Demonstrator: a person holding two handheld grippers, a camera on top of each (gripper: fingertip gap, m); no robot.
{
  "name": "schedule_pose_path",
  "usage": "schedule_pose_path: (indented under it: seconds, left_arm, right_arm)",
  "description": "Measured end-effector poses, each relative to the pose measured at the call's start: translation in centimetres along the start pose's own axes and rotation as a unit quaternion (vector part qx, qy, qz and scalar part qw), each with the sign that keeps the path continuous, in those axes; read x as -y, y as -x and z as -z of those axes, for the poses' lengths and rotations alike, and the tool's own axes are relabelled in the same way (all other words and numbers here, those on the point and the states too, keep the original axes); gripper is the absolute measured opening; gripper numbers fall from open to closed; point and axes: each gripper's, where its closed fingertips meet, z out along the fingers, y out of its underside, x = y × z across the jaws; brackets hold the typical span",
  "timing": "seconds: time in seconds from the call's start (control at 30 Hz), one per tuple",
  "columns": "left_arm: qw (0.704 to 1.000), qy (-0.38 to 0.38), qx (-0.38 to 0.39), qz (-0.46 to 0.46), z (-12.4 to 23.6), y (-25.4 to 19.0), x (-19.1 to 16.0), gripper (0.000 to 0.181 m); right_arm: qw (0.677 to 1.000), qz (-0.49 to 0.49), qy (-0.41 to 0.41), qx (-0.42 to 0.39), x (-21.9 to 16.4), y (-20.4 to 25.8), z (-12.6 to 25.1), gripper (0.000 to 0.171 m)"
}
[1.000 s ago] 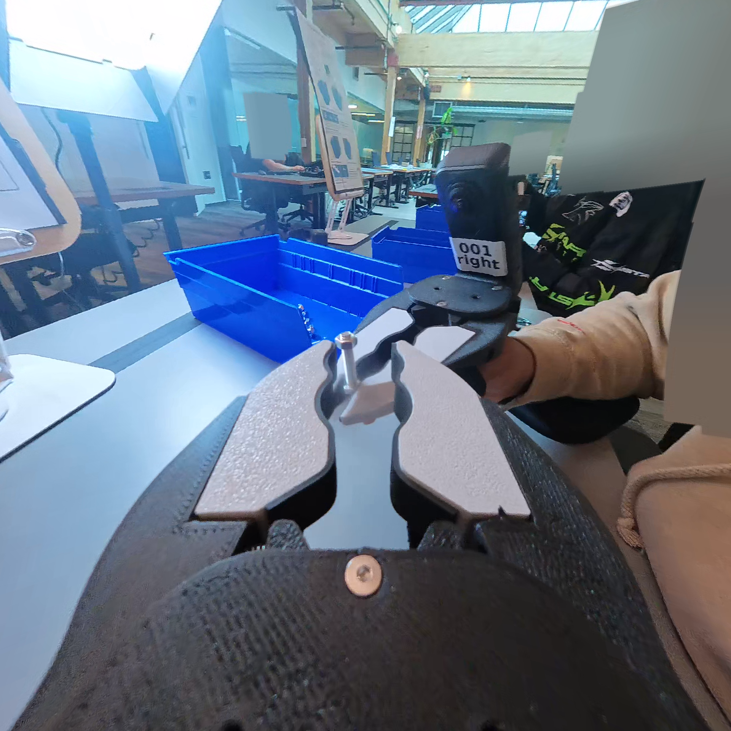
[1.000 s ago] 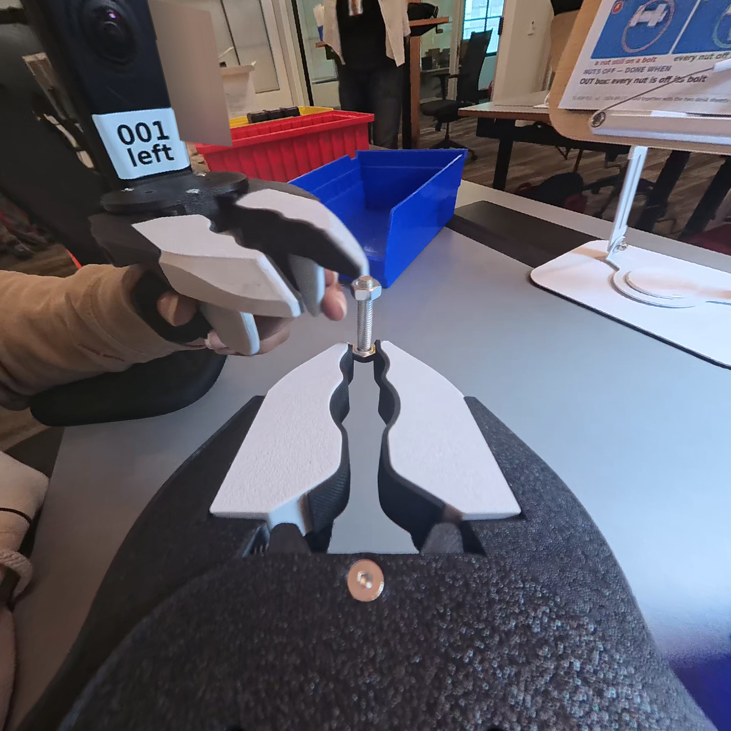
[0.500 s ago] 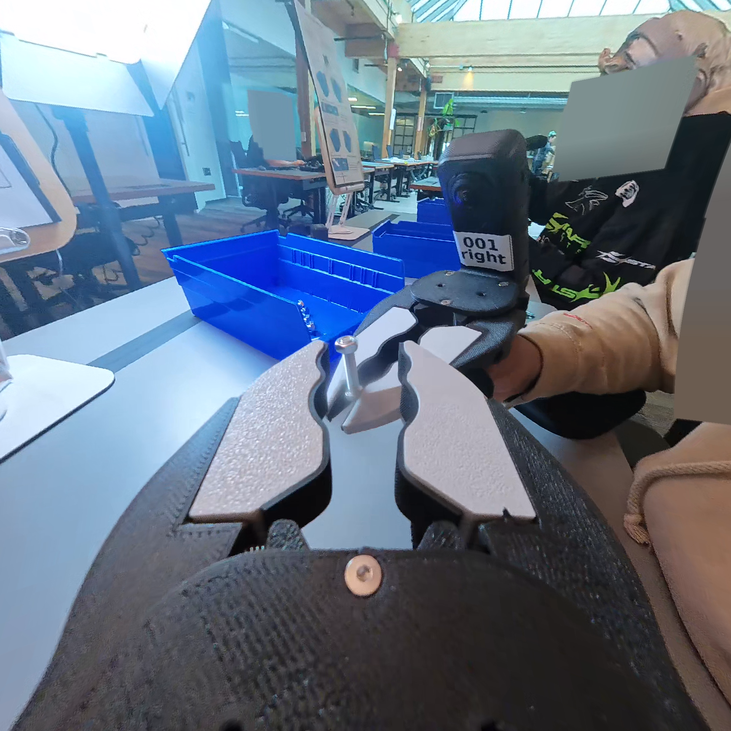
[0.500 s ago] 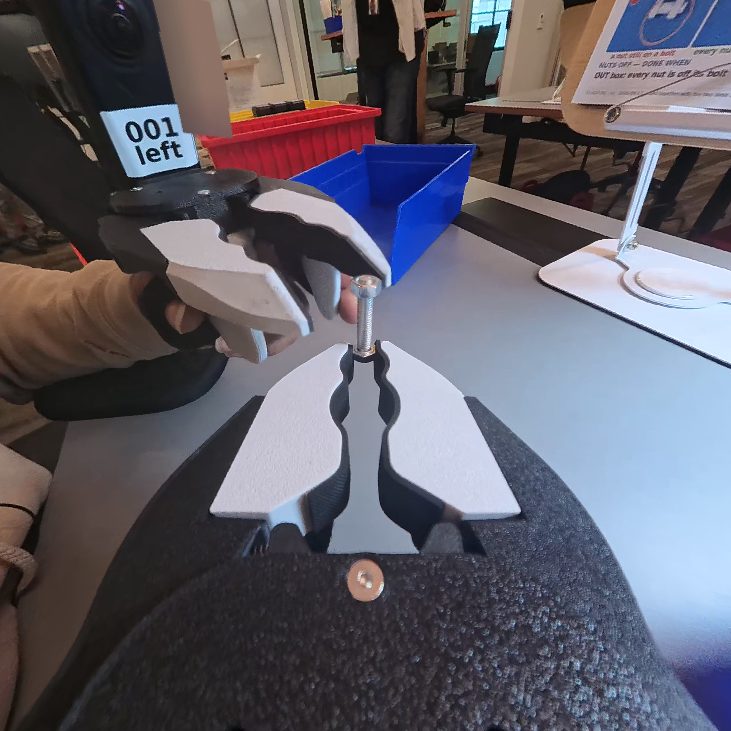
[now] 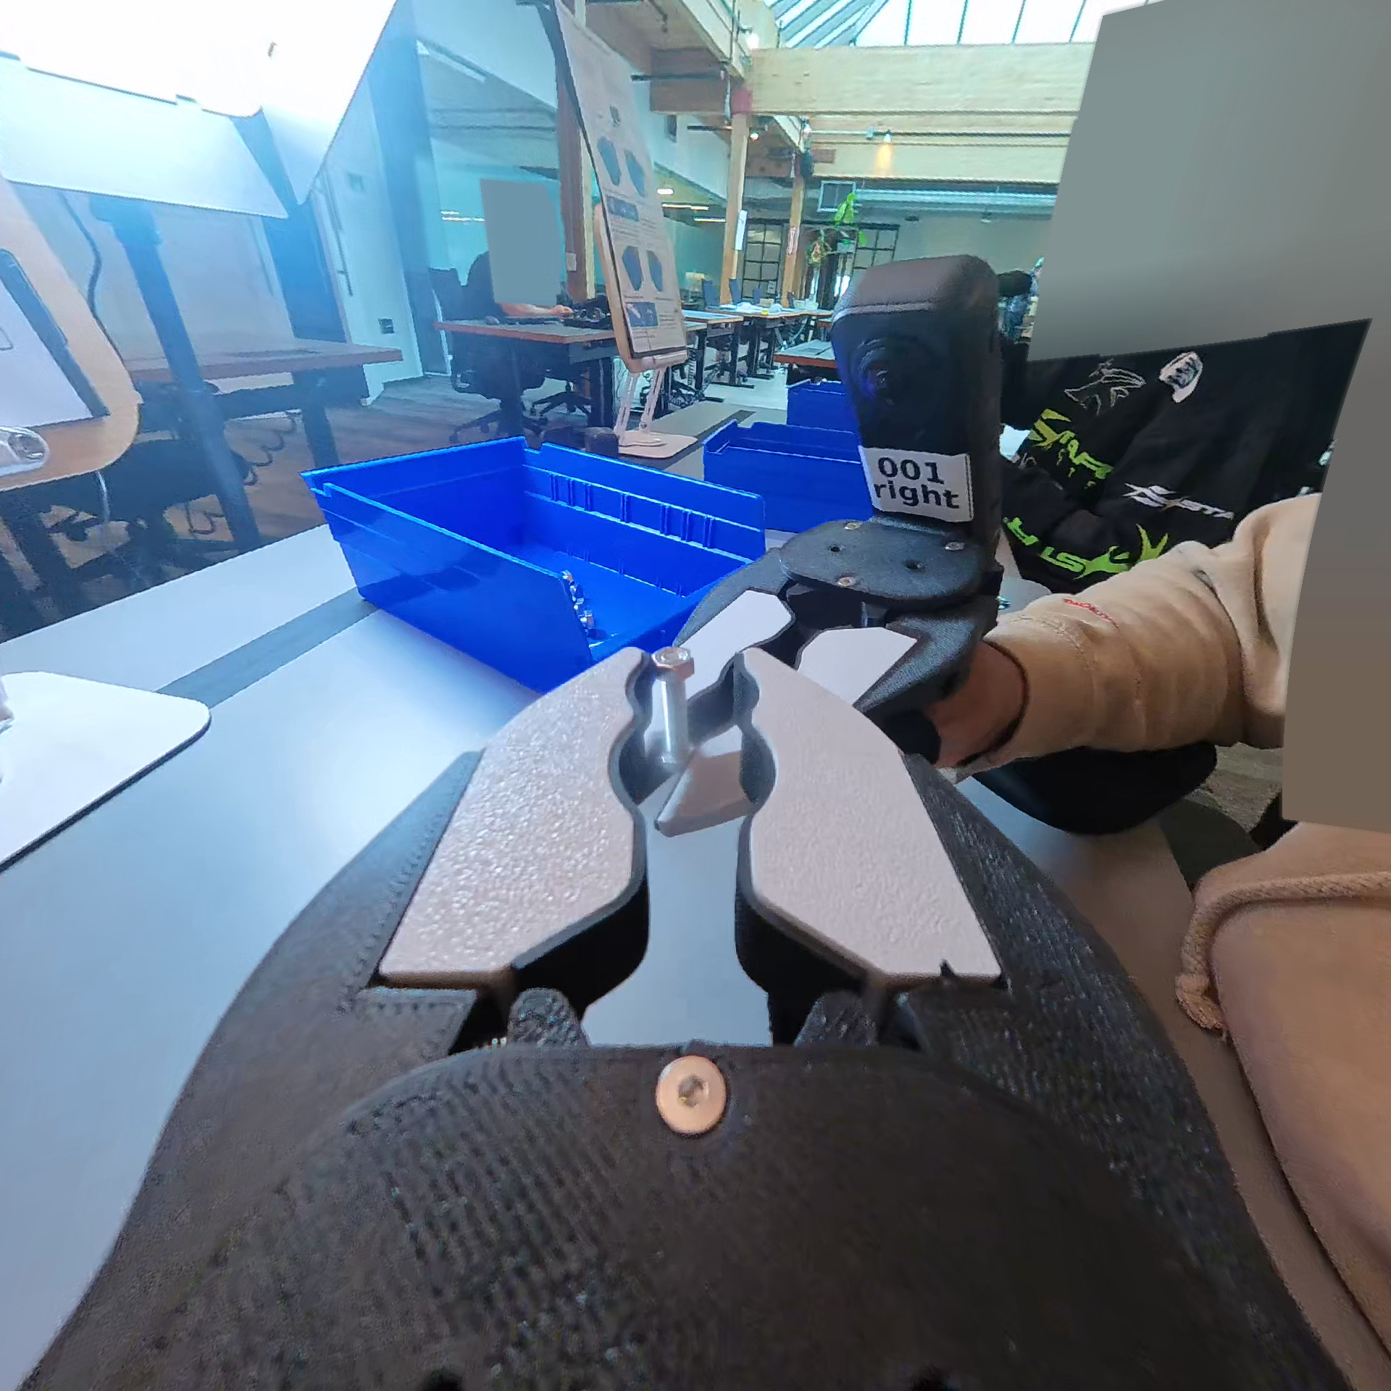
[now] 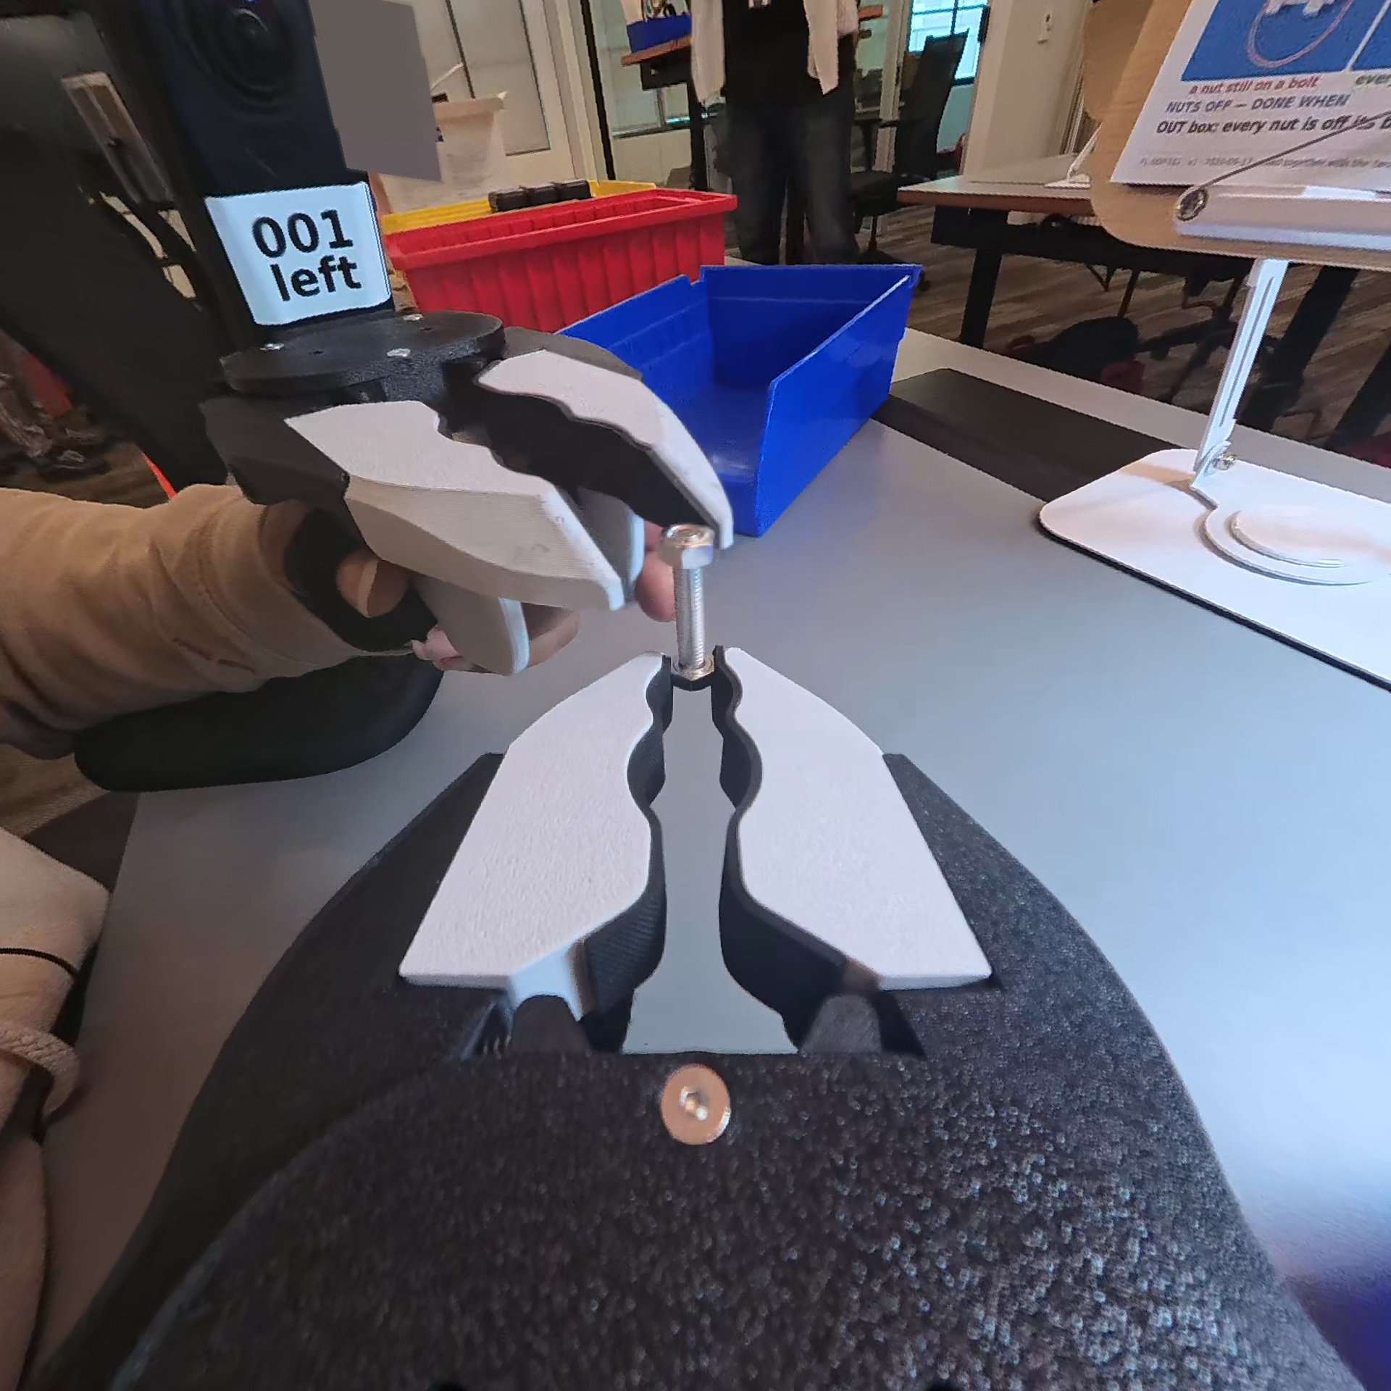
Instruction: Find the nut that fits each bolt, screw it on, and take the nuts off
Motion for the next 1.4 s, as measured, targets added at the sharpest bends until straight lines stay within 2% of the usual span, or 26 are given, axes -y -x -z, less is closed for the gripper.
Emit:
schedule_pose_path:
  seconds: [0.03, 0.1, 0.13, 0.23, 0.4, 0.5, 0.6, 0.93, 1.13, 1.27, 1.33, 1.4]
  left_arm:
    - [1.0, 0.001, -0.001, 0.003, 0.1, 0.0, 0.0, 0.02]
    - [1.0, -0.006, -0.019, 0.005, 0.5, -0.4, 0.4, 0.004]
    - [1.0, -0.014, -0.023, 0.008, 0.6, -0.5, 0.7, 0.003]
    - [1.0, -0.013, -0.014, 0.002, 0.5, -0.3, 0.6, 0.008]
    - [1.0, -0.008, 0.005, 0.01, 0.0, 0.3, 0.1, 0.027]
    - [1.0, -0.004, -0.004, 0.004, -0.1, -0.3, -0.1, 0.025]
    - [1.0, -0.014, -0.016, 0.006, 0.3, -0.5, 0.4, 0.009]
    - [0.999, -0.032, 0.024, 0.006, 0.7, 1.0, 1.0, 0.017]
    - [1.0, -0.019, 0.001, 0.001, 0.2, 0.2, 0.4, 0.023]
    - [1.0, -0.015, -0.005, -0.003, 0.2, -0.1, 0.4, 0.02]
    - [1.0, -0.017, -0.014, -0.003, 0.4, -0.3, 0.6, 0.009]
    - [1.0, -0.022, -0.02, -0.004, 0.7, -0.4, 0.8, 0.006]
  right_arm:
    - [1.0, 0.0, 0.0, -0.002, 0.0, -0.1, 0.0, 0.01]
    - [1.0, -0.002, -0.005, -0.008, 0.2, -0.4, 0.2, 0.01]
    - [1.0, -0.006, -0.007, -0.01, 0.3, -0.6, 0.3, 0.01]
    - [1.0, -0.006, -0.011, -0.013, 0.5, -0.8, 0.5, 0.01]
    - [1.0, -0.001, -0.005, -0.001, 0.2, 0.0, 0.1, 0.01]
    - [1.0, 0.0, -0.006, -0.002, 0.2, 0.0, 0.1, 0.01]
    - [1.0, -0.006, -0.012, -0.012, 0.6, -0.7, 0.5, 0.01]
    - [1.0, -0.005, -0.016, -0.005, 0.6, -0.3, 0.5, 0.01]
    - [1.0, 0.003, -0.009, 0.011, 0.2, 0.7, 0.1, 0.01]
    - [1.0, -0.003, -0.012, 0.007, 0.3, 0.3, 0.2, 0.01]
    - [1.0, -0.006, -0.016, -0.002, 0.5, -0.1, 0.4, 0.01]
    - [1.0, -0.01, -0.019, -0.008, 0.7, -0.6, 0.6, 0.01]
